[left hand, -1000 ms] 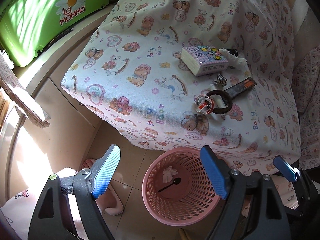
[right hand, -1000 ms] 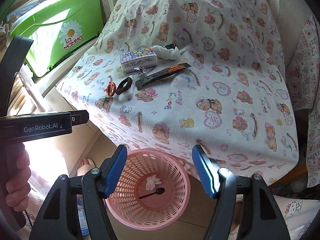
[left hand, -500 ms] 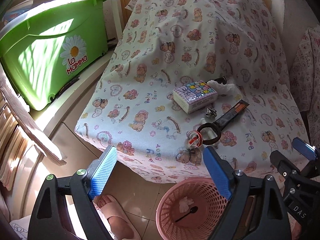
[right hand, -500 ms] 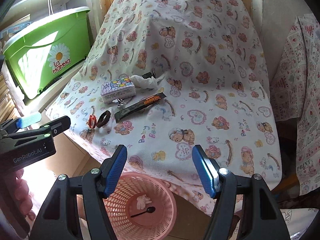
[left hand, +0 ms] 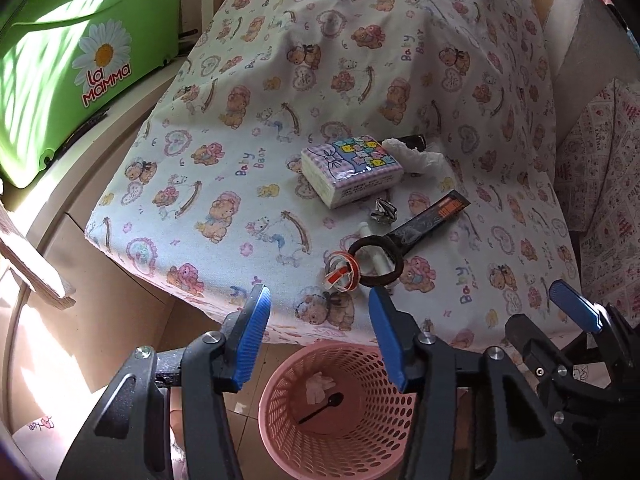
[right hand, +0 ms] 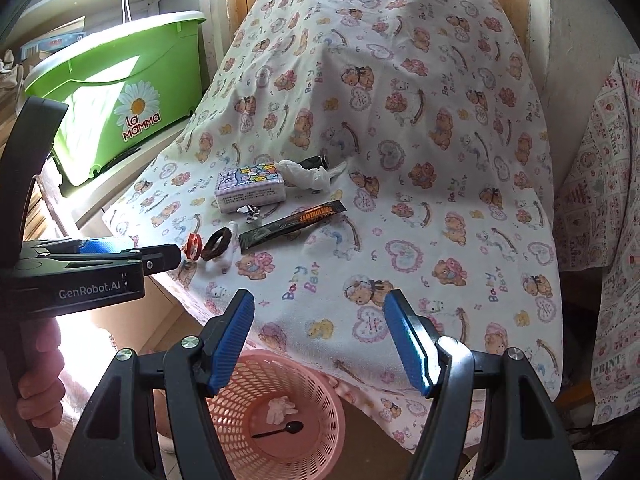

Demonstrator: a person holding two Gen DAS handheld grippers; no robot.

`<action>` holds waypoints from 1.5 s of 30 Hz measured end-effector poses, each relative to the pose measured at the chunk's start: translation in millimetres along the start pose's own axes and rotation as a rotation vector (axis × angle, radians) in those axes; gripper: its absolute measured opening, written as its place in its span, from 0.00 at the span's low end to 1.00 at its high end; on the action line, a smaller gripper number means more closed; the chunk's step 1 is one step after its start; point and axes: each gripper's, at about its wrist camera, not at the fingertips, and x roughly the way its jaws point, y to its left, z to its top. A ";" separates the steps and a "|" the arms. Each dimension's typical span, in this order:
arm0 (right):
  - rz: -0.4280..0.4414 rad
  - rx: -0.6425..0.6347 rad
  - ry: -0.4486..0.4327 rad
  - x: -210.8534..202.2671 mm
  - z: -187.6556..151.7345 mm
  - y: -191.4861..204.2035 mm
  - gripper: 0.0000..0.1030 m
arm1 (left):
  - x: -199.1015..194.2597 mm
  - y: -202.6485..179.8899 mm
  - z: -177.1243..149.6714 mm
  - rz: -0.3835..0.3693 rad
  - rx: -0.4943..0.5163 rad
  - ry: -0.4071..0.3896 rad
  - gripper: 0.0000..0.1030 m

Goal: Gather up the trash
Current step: 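Move both open tools back up to the table, then close the left tool on the red hair tie, then grasp the black-and-orange packet with the right tool while the left tool holds the red tie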

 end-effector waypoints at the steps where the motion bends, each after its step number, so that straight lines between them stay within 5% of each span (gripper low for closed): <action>1: 0.001 0.000 0.000 0.0 0.1 -0.1 0.68 | 1.4 -1.5 1.1 -0.019 -0.005 0.005 0.33; 15: -0.020 0.044 0.010 6.8 3.2 -16.6 0.68 | 27.2 -12.0 13.6 -0.010 -0.008 0.030 0.06; 18: -0.024 0.053 0.010 7.0 3.3 -19.4 0.68 | 20.0 -10.5 15.1 -0.045 -0.026 0.022 0.05; 28: 0.020 0.091 -0.007 4.1 3.6 -23.7 0.68 | -6.7 2.7 10.7 0.007 -0.032 -0.045 0.05; 34: 0.158 0.175 -0.014 4.7 10.0 -27.9 0.67 | -16.3 13.9 10.7 0.043 -0.053 -0.084 0.05; 41: 0.332 0.277 0.080 32.5 33.3 -29.8 0.37 | -13.3 21.9 9.0 0.063 -0.080 -0.076 0.05; 45: 0.429 0.359 0.137 51.5 45.5 -37.2 0.31 | -10.9 22.9 10.4 0.070 -0.086 -0.074 0.05</action>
